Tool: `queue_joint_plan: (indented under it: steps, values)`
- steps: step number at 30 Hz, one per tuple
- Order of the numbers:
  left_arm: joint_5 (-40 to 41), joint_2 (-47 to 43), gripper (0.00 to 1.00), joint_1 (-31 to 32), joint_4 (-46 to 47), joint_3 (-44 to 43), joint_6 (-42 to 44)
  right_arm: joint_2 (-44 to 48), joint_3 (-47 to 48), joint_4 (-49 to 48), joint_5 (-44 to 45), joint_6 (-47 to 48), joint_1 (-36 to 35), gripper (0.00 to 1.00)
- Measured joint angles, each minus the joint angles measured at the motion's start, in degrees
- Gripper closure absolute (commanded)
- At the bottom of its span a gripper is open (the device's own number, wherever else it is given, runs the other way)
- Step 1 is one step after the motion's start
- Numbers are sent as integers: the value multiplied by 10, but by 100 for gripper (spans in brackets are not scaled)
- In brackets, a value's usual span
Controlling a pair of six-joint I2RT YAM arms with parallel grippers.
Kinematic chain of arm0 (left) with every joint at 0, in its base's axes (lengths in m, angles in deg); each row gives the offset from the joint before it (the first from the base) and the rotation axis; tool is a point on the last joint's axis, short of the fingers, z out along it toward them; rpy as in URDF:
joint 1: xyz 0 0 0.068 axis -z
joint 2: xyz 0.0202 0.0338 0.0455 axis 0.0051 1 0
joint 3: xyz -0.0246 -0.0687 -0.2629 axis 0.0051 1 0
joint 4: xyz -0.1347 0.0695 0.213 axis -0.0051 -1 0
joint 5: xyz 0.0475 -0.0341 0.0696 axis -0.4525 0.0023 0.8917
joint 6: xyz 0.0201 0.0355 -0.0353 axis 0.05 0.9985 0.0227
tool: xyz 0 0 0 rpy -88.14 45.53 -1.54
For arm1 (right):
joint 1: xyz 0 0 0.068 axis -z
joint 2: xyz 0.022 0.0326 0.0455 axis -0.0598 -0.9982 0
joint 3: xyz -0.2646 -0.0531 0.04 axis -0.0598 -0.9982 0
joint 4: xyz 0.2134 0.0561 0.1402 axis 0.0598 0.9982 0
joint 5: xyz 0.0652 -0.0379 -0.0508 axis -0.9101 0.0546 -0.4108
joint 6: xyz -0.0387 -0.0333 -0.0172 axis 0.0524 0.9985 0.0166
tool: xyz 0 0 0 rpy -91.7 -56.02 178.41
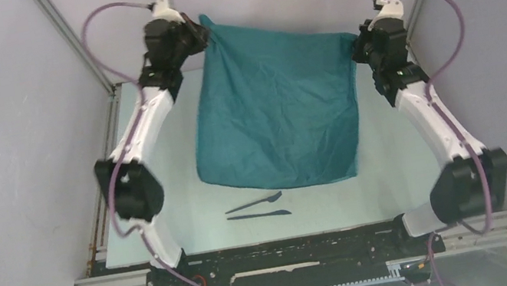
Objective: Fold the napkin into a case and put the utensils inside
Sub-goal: Flatten out the crumpled napkin at the center of the board, then flatten the napkin at the center of the board.
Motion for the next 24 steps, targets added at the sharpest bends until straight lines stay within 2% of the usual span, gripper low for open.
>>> queue_joint_plan:
  steps: [1, 2, 3, 4, 6, 7, 8, 9, 12, 15, 20, 24]
  values:
    - [2, 42, 100, 0, -7, -14, 0, -28, 1, -2, -7, 1, 8, 66]
    - [4, 81, 96, 0, -15, -31, 2, -53, 5, -2, -12, 0, 13, 47]
    - [7, 123, 83, 0, -28, -56, 4, -84, 16, 3, -20, 4, 17, 34]
    - [10, 169, 61, 0, -47, -89, 5, -122, 40, 19, -23, 7, 21, 33]
    - [21, 241, 28, -2, -83, -144, 8, -207, 122, 77, -30, 7, 26, 30]
    - [24, 271, 17, -4, -106, -166, 2, -262, 191, 131, -30, 2, 28, 23]
    - [23, 287, 11, -7, -122, -175, 5, -310, 253, 174, -28, -6, 30, 16]
    - [21, 297, 6, -12, -141, -179, 2, -345, 294, 207, -26, -16, 30, 15]
    - [33, 297, 1, -29, -206, -180, -8, -357, 287, 282, -24, -40, 30, 13]
    - [40, 256, 0, -44, -236, -153, -16, -300, 188, 320, -47, -62, 30, 11]
    - [16, 75, 0, -54, -225, 34, -65, -189, 62, 330, -121, -99, 32, 10]
    - [-34, -59, 0, -38, -170, 204, -104, -185, 53, 324, -159, -109, 40, 7]
